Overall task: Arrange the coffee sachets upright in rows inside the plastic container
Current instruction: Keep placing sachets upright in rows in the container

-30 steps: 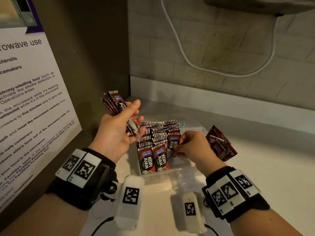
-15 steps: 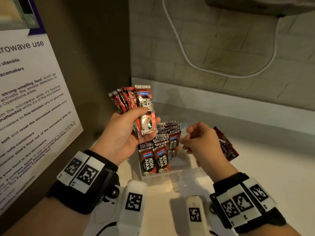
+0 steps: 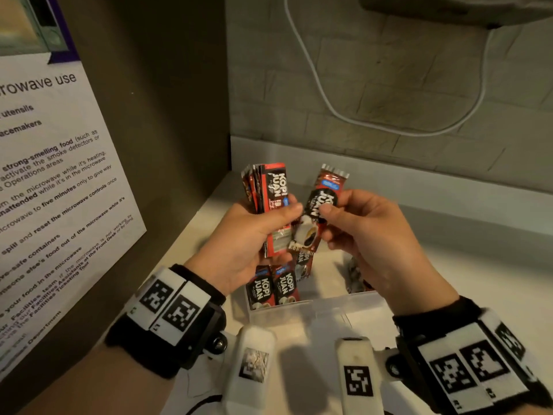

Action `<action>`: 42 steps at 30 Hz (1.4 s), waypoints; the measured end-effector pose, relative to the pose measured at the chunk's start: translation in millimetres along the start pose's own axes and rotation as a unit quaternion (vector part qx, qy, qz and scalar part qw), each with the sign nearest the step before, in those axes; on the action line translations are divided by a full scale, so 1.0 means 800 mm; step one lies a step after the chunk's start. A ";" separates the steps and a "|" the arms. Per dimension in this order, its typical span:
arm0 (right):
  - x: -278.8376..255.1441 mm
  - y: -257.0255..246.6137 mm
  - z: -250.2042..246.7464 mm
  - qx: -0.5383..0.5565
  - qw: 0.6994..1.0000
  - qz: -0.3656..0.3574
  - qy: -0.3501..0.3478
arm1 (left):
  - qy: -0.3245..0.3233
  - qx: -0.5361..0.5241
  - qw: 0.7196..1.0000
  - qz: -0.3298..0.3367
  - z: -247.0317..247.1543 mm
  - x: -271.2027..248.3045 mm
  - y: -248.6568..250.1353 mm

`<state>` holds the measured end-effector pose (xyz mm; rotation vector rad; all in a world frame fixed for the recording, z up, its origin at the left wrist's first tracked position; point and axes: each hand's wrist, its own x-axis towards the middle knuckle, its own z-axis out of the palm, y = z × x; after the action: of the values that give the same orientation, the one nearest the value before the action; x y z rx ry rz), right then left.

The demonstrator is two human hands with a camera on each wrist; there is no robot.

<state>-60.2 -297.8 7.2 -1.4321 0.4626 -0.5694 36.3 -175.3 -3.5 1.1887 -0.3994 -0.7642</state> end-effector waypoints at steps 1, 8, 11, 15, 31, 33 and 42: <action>0.003 0.001 -0.006 -0.003 1.000 -0.002 0.021 | 0.010 -0.007 1.000 -0.002 -0.003 0.002 0.002; 0.023 0.050 -0.032 -0.234 0.968 0.093 0.018 | 0.056 -0.078 0.995 0.000 -0.025 0.007 0.021; 0.031 0.067 -0.029 -0.292 0.948 0.122 -0.019 | 0.062 -0.084 0.995 -0.006 -0.028 0.008 0.021; 0.039 0.082 -0.023 -0.315 0.940 0.127 -0.023 | 0.065 -0.078 0.995 -0.011 -0.030 0.007 0.018; 0.038 0.103 -0.022 -0.239 0.966 0.099 0.018 | 0.092 -0.054 0.994 -0.022 -0.029 0.011 0.006; 0.037 0.103 -0.022 -0.233 0.967 0.098 0.017 | 0.097 -0.055 0.994 -0.023 -0.028 0.012 0.005; 0.037 0.104 -0.021 -0.221 0.970 0.104 0.005 | 0.108 -0.070 0.991 -0.026 -0.028 0.015 0.002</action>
<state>-39.8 -325.1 -76.2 -1.7756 0.7744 -0.3127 59.5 -168.0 -11.0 1.1396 -0.1335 -0.6883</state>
